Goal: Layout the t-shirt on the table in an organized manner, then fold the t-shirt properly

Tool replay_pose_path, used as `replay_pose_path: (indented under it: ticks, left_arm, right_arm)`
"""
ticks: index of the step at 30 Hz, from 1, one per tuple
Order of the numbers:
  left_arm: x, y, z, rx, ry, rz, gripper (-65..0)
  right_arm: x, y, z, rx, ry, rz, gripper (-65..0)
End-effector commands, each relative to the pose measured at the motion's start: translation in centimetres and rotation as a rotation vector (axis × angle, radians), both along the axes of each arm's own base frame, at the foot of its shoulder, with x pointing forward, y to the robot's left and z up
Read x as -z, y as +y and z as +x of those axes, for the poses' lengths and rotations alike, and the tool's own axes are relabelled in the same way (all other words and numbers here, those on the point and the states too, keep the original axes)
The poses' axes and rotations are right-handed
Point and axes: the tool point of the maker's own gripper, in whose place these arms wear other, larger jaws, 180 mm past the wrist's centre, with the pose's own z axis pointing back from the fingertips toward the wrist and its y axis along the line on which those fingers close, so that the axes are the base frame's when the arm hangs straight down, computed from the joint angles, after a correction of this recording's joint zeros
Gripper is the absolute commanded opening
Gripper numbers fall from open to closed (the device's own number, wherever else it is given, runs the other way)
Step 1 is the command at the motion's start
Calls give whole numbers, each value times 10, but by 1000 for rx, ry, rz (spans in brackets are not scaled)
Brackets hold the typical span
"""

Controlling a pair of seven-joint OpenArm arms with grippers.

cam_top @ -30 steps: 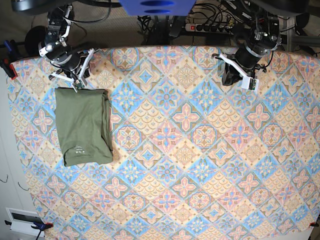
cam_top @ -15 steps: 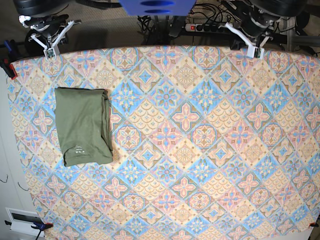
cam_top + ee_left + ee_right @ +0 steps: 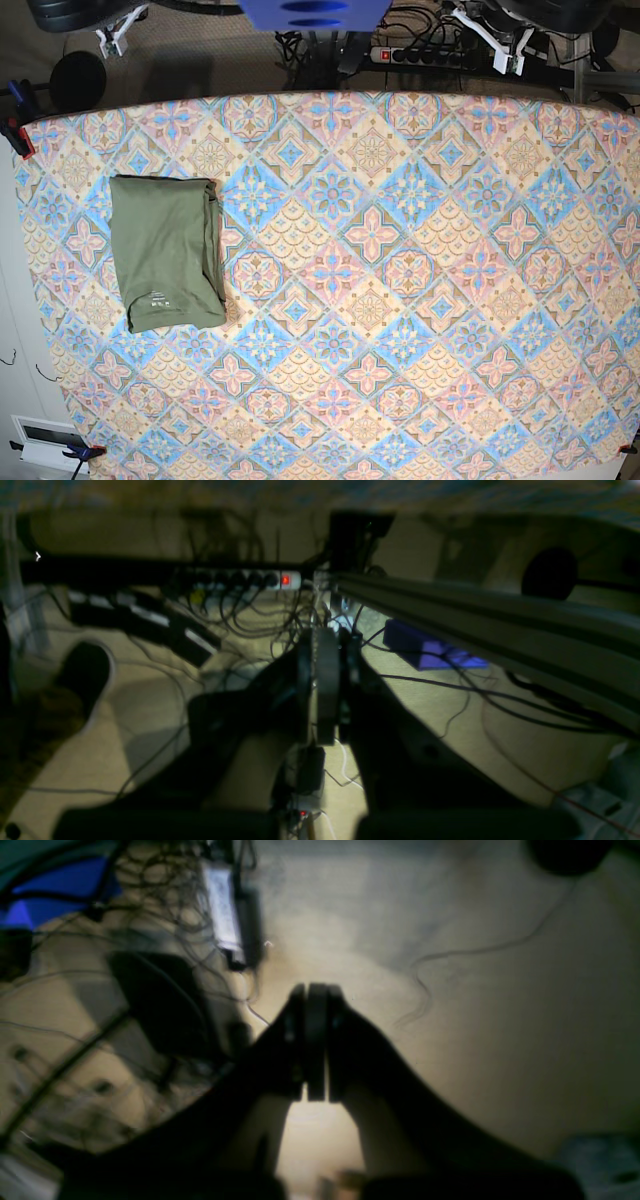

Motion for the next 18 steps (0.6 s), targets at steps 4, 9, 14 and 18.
replay_pose_path:
  ticks: [4, 9, 14, 18]
  left_arm:
    - [30, -7, -14, 58, 17, 24, -650]
    - [62, -20, -32, 58, 76, 24, -650]
    - [81, -29, -50, 37, 92, 12, -650]
    - [97, -29, -54, 33, 118, 16, -650]
  right_arm:
    - [33, 21, -24, -4, 34, 72, -643]
    - [67, 29, -22, 23, 60, 95, -643]
    - [84, 26, -24, 99, 38, 124, -643]
    - [96, 32, -21, 155, 37, 154, -643]
